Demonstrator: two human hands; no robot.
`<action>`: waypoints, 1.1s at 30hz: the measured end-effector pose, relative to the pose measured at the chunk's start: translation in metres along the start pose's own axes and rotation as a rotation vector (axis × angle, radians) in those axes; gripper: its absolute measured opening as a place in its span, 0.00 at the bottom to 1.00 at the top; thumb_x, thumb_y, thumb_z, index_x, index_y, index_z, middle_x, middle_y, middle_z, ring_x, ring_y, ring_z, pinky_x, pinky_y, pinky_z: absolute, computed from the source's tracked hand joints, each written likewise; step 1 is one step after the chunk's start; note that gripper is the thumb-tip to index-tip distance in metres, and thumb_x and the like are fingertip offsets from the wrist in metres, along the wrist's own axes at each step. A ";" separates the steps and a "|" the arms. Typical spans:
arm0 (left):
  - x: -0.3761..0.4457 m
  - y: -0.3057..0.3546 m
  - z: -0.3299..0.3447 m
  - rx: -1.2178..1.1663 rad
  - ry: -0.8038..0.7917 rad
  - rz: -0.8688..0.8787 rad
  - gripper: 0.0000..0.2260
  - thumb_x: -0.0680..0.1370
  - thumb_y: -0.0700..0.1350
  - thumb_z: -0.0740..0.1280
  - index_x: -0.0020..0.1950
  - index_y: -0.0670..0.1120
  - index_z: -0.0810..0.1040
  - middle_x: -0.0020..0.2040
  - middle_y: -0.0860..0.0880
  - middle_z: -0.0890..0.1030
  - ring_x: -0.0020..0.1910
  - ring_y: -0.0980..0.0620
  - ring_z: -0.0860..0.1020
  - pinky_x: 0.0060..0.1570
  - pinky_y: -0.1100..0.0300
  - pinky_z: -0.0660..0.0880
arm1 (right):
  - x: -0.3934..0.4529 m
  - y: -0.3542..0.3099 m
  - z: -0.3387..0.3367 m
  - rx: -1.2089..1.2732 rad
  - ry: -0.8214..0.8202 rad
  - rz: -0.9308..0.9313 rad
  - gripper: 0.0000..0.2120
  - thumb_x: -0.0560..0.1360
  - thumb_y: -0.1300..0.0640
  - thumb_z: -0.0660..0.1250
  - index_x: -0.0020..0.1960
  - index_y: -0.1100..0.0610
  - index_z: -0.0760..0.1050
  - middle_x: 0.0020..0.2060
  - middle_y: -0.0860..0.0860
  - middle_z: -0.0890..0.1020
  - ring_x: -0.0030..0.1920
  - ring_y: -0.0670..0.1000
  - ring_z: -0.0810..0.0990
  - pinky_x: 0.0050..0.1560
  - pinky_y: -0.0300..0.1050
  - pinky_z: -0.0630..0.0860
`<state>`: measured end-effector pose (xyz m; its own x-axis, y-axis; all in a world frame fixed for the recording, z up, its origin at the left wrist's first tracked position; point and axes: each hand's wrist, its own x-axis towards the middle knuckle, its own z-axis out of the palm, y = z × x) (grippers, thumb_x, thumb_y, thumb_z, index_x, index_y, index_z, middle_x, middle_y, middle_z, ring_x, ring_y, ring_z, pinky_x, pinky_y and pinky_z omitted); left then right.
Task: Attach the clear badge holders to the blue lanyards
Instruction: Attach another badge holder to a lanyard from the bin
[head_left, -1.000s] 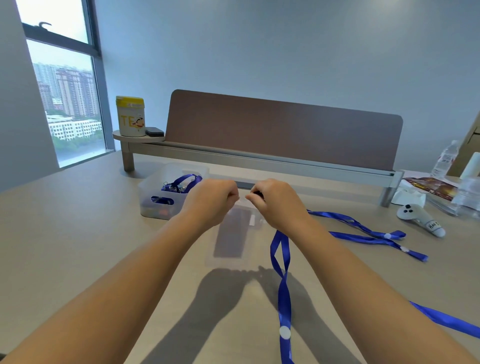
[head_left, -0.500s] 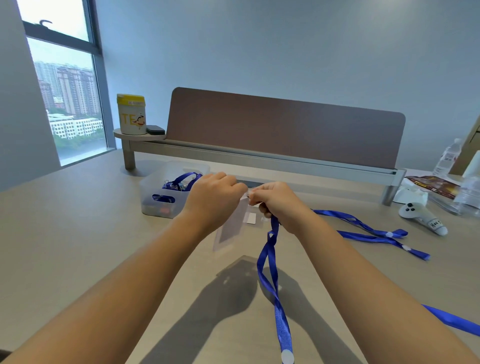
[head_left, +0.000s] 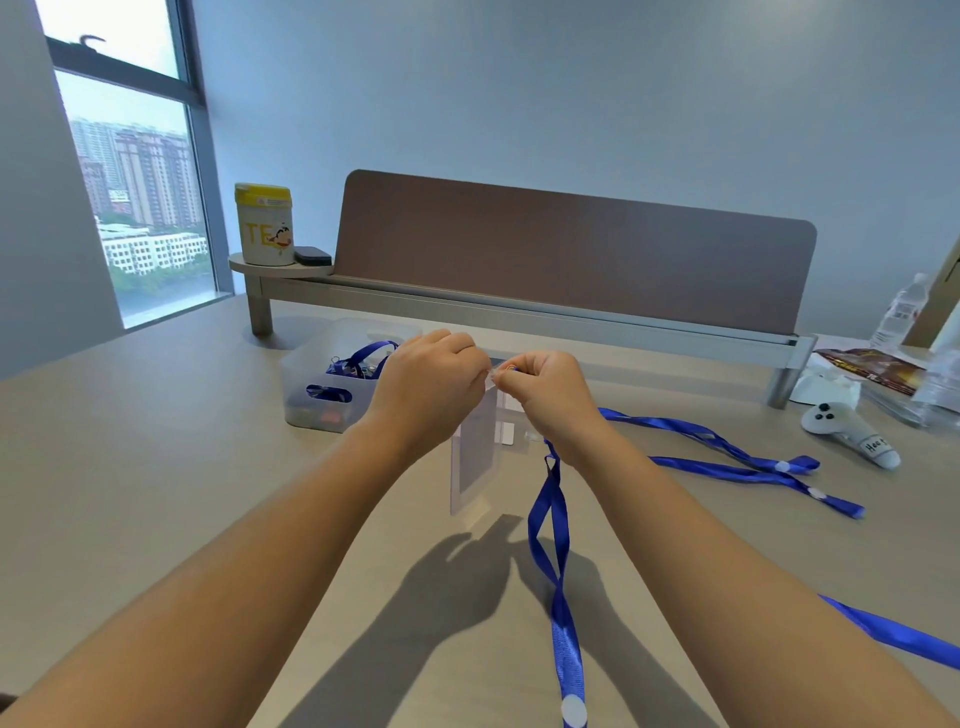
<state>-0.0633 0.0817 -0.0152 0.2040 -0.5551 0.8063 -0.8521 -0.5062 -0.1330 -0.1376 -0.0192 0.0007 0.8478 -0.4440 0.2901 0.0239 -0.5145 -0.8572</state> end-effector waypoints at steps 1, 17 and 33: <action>0.000 0.000 0.001 -0.037 0.009 -0.043 0.06 0.66 0.41 0.69 0.32 0.40 0.82 0.29 0.43 0.84 0.25 0.47 0.81 0.25 0.59 0.78 | 0.000 0.000 0.001 0.006 0.014 -0.003 0.11 0.76 0.64 0.61 0.48 0.71 0.78 0.37 0.56 0.77 0.42 0.54 0.72 0.41 0.44 0.72; -0.001 0.017 0.001 -0.750 -0.274 -0.677 0.21 0.77 0.42 0.63 0.69 0.45 0.64 0.64 0.43 0.75 0.49 0.54 0.73 0.50 0.58 0.75 | 0.011 0.001 -0.009 0.506 -0.061 0.298 0.15 0.76 0.63 0.61 0.31 0.58 0.67 0.21 0.49 0.65 0.21 0.45 0.60 0.21 0.34 0.59; -0.019 -0.002 0.005 -0.131 0.005 -0.336 0.08 0.75 0.39 0.64 0.45 0.37 0.82 0.39 0.39 0.85 0.37 0.39 0.82 0.33 0.54 0.76 | 0.022 0.006 -0.003 -0.700 0.028 -0.084 0.12 0.75 0.62 0.58 0.50 0.66 0.78 0.44 0.62 0.81 0.41 0.57 0.76 0.42 0.49 0.75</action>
<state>-0.0631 0.0899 -0.0331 0.4812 -0.3682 0.7955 -0.7924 -0.5708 0.2151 -0.1206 -0.0344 0.0031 0.8437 -0.3960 0.3623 -0.2658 -0.8947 -0.3590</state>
